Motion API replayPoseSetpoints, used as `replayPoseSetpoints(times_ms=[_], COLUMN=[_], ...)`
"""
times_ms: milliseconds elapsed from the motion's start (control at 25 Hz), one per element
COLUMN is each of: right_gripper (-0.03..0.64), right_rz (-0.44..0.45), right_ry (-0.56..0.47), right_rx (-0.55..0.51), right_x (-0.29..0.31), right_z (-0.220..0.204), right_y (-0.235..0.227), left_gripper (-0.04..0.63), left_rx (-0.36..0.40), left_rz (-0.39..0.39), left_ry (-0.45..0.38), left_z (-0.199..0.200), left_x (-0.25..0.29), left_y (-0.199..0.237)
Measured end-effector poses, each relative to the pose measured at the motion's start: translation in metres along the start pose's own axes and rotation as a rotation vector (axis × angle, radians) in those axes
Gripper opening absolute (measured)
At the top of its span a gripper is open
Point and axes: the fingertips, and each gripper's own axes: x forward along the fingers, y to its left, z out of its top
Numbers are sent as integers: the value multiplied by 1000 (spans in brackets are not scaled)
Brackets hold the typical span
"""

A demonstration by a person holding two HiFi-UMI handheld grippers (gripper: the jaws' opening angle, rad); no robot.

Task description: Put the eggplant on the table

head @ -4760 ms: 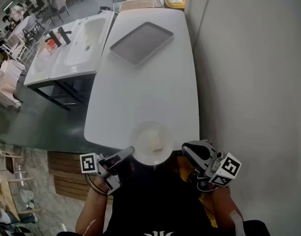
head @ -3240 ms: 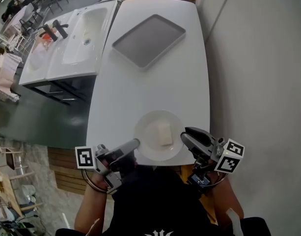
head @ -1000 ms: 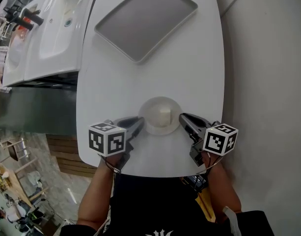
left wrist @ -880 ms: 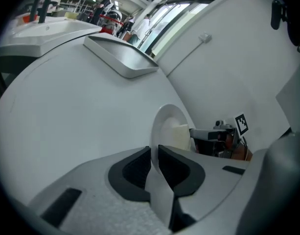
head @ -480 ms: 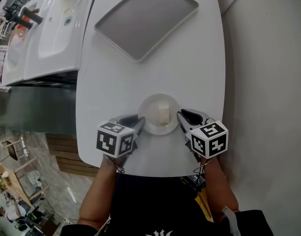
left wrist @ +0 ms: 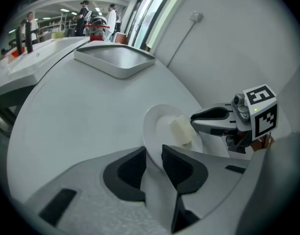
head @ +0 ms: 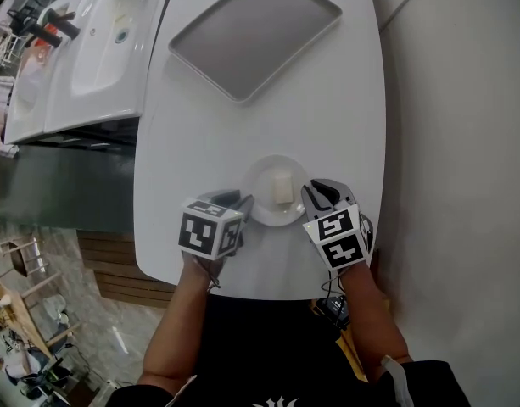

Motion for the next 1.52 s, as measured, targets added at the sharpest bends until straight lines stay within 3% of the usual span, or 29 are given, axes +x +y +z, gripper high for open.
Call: replayPoseSetpoints(times_ms=[160, 280, 360, 440, 600, 800, 1000, 1200, 1520], right_gripper=[44, 37, 23, 20, 5, 3, 3, 3, 3], right_rz=[15, 40, 171, 350, 615, 736, 721, 682, 646], right_ry=[-118, -357, -556, -714, -913, -934, -955, -958, -959], right_rx=[88, 102, 183, 267, 269, 278, 253, 254, 221], right_x=[0, -40, -87, -148, -254, -310, -349, -366, -369], right_z=[8, 30, 39, 39, 38, 1, -30, -51, -31], right_y=[-6, -5, 15, 48, 106, 170, 196, 209, 230], left_gripper=[89, 86, 28, 8, 6, 6, 6, 8, 8], left_rx=[-78, -51, -40, -24, 163, 282, 406, 395, 385], left_rz=[-36, -37, -115, -234, -380, -482, -480, -496, -531], left_ry=[-83, -261, -421, -546, -721, -774, -779, -780, -762], left_z=[-7, -10, -19, -38, -55, -98, -123, -148, -147], left_x=[-10, -40, -78, -125, -194, -218, -241, -263, -273], left_y=[14, 28, 16, -22, -118, -209, -252, -259, -245])
